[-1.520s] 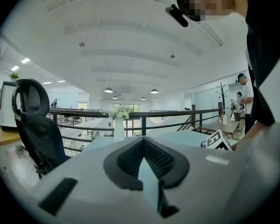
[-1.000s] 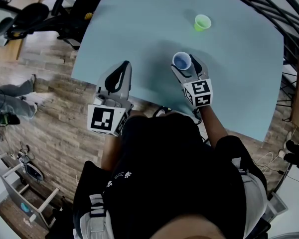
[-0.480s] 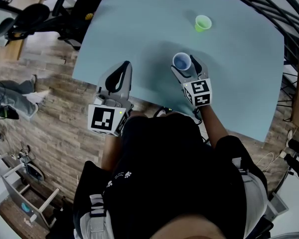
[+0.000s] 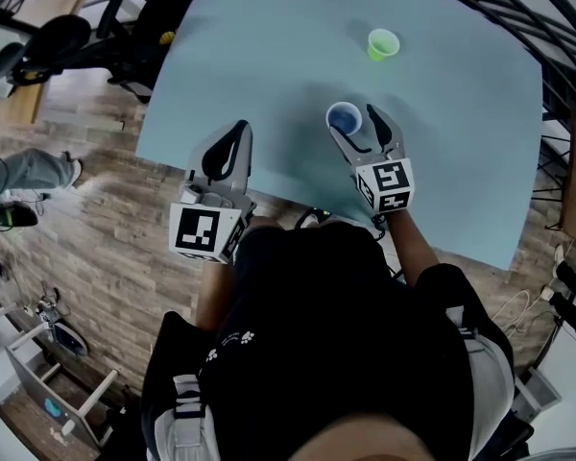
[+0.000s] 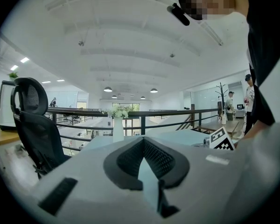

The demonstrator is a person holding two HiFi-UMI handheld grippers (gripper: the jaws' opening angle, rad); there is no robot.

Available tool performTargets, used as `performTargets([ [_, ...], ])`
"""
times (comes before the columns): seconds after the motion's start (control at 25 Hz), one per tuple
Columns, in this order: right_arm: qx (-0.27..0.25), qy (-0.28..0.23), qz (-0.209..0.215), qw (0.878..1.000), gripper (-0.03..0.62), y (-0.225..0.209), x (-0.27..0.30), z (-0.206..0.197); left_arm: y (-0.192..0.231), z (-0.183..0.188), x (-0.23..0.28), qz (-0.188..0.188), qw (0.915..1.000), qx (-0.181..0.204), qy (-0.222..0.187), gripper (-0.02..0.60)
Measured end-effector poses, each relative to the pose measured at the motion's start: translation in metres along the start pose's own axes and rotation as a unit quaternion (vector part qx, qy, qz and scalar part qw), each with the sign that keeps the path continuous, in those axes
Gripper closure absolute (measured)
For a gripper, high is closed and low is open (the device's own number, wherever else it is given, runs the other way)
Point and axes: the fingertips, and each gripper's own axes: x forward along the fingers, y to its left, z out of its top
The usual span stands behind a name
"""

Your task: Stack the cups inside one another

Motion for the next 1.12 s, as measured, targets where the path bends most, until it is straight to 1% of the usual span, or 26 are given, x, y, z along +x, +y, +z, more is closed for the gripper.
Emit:
performTargets([
  [0.04, 0.006, -0.009, -0.005, 1.0, 0.237, -0.003, -0.004, 0.005, -0.002, 0.0, 0.002, -0.003, 1.0, 0.0, -0.001, 0.592],
  [0.08, 0.012, -0.019, -0.012, 1.0, 0.258, -0.007, -0.009, 0.009, -0.005, 0.0, 0.004, -0.007, 1.0, 0.0, -0.002, 0.592],
  [0.24, 0.032, -0.055, -0.042, 0.997, 0.368, -0.023, -0.027, 0.025, -0.017, 0.0, 0.013, -0.026, 0.9996, -0.001, 0.001, 0.592],
  [0.36, 0.04, -0.071, -0.059, 0.995, 0.39, -0.033, -0.039, 0.03, -0.025, 0.0, 0.021, -0.041, 0.9992, 0.001, 0.0, 0.592],
  [0.48, 0.049, -0.081, -0.079, 0.992, 0.427, -0.048, -0.048, 0.03, -0.034, 0.0, 0.03, -0.054, 0.9986, 0.003, 0.0, 0.592],
  [0.68, 0.066, -0.084, -0.102, 0.989, 0.428, -0.077, -0.047, 0.027, -0.043, 0.0, 0.041, -0.063, 0.9979, 0.01, -0.003, 0.592],
  [0.88, 0.083, -0.088, -0.112, 0.986, 0.427, -0.109, -0.034, 0.025, -0.048, 0.001, 0.048, -0.056, 0.9983, 0.013, 0.004, 0.592],
  [1.12, 0.083, -0.086, -0.118, 0.986, 0.398, -0.141, -0.012, 0.03, -0.052, 0.009, 0.056, -0.048, 0.9988, 0.008, 0.01, 0.592],
])
